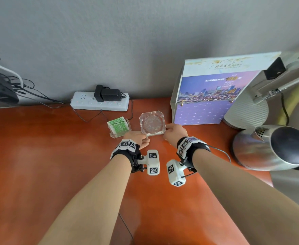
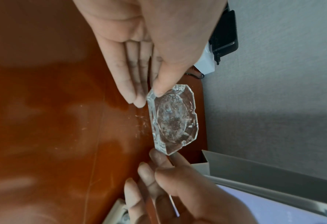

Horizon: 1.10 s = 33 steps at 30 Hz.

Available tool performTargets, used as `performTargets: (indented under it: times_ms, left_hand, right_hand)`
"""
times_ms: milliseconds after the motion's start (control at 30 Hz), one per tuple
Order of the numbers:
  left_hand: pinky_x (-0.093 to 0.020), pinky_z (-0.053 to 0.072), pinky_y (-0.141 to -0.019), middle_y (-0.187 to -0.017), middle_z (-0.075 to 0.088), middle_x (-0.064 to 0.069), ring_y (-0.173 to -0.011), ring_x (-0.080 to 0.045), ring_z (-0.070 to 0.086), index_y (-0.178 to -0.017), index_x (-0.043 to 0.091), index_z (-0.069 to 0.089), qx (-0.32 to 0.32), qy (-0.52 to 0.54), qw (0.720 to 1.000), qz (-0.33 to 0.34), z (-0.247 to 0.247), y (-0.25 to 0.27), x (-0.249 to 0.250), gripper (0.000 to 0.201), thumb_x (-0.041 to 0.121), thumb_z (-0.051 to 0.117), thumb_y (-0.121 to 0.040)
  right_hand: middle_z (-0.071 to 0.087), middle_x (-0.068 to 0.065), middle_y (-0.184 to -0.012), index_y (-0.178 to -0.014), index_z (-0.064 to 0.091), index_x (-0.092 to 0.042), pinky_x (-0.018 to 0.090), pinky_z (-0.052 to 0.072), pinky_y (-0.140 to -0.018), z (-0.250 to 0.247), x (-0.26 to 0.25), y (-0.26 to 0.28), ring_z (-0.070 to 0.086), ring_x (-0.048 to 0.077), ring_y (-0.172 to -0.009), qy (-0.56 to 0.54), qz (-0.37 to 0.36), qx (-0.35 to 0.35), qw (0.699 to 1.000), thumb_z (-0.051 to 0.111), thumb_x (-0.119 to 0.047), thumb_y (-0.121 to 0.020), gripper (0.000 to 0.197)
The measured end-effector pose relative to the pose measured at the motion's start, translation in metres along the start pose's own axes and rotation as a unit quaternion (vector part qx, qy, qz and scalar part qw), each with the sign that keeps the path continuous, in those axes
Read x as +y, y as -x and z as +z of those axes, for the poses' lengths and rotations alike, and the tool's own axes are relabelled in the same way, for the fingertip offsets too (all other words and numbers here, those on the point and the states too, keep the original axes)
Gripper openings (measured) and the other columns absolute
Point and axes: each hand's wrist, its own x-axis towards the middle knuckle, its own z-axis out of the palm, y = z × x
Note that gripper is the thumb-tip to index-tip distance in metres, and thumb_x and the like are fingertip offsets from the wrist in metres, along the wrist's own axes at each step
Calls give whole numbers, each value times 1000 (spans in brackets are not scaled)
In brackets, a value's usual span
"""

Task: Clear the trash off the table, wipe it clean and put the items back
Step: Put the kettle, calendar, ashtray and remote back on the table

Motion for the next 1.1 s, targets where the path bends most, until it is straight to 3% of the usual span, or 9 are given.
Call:
performTargets:
  times_ms: [167, 400, 533, 667, 767, 833, 933, 1000, 1100]
  left_hand:
    - [-36, 55, -86, -88, 66, -19, -86, -26, 67, -123, -9, 58, -22, 28, 999, 33, 4, -4, 3, 31, -11, 58, -92]
    - [-38, 49, -98, -88, 63, -13, -89, -23, 63, -132, -4, 53, -33, 10, 998, 55, 12, -5, 3, 40, -11, 56, -93]
    - [-42, 50, -100, -88, 63, -11, -80, -18, 64, -139, 0, 46, -27, -8, 998, 58, 16, -1, 2, 49, -9, 57, -93]
    - [-38, 50, -87, -81, 56, -11, -66, -19, 54, -134, 5, 46, -34, -22, 998, 52, 19, 7, -9, 42, -11, 51, -95]
    - [-36, 43, -71, -73, 51, -14, -60, -20, 46, -105, 3, 55, -44, -54, 998, 6, 30, 20, -20, 19, -11, 45, -97]
    - [-39, 46, -84, -77, 55, -16, -66, -24, 53, -95, -1, 56, -42, -99, 994, -13, 42, 28, -30, 13, -7, 45, -99]
    - [-39, 42, -99, -98, 57, -19, -96, -32, 61, -87, -4, 55, -95, -144, 983, -63, 60, 40, -49, 24, -1, 38, -103]
    - [-42, 43, -104, -114, 58, -22, -118, -36, 58, -98, -7, 58, -125, -163, 976, -72, 71, 47, -63, 25, 2, 36, -104]
    - [-43, 50, -95, -113, 63, -23, -110, -36, 62, -120, -6, 57, -139, -152, 977, -56, 89, 57, -83, 24, 6, 46, -103]
  right_hand:
    - [64, 2, -94, -126, 66, -27, 27, 51, -76, 2, -1, -10, 60, 22, -88, -11, -26, 11, 1000, 50, -8, -88, 45]
    - [53, -7, -67, -113, 67, -20, 27, 43, -65, 5, -5, -21, 54, 22, -77, -2, -34, -17, 999, 48, 1, -79, 45]
    - [69, 5, -100, -139, 53, -22, 27, 50, -71, 2, -4, -16, 60, 22, -90, -2, -36, -33, 999, 51, 3, -81, 63]
    - [69, 4, -110, -125, 64, -27, 27, 54, -78, -9, 14, 4, 63, 24, -94, 67, -34, -3, 997, 50, -8, -82, 49]
    - [69, 7, -108, -109, 70, -25, 31, 56, -81, -28, 38, 27, 65, 28, -94, 144, -29, 30, 989, 52, -14, -83, 33]
    - [65, 8, -111, -112, 67, -20, 34, 54, -83, -41, 61, 41, 62, 30, -102, 193, -12, 49, 980, 54, -17, -86, 29]
    - [55, 4, -120, -121, 58, -22, 36, 51, -89, -54, 99, 59, 55, 28, -114, 259, 4, 78, 963, 61, -30, -85, 37]
    - [49, 4, -124, -129, 50, -21, 39, 50, -90, -57, 118, 65, 50, 27, -118, 303, 13, 57, 951, 68, -45, -82, 55]
    - [48, 5, -124, -129, 42, -20, 41, 51, -89, -52, 135, 65, 50, 27, -117, 338, 3, 44, 940, 74, -51, -77, 69]
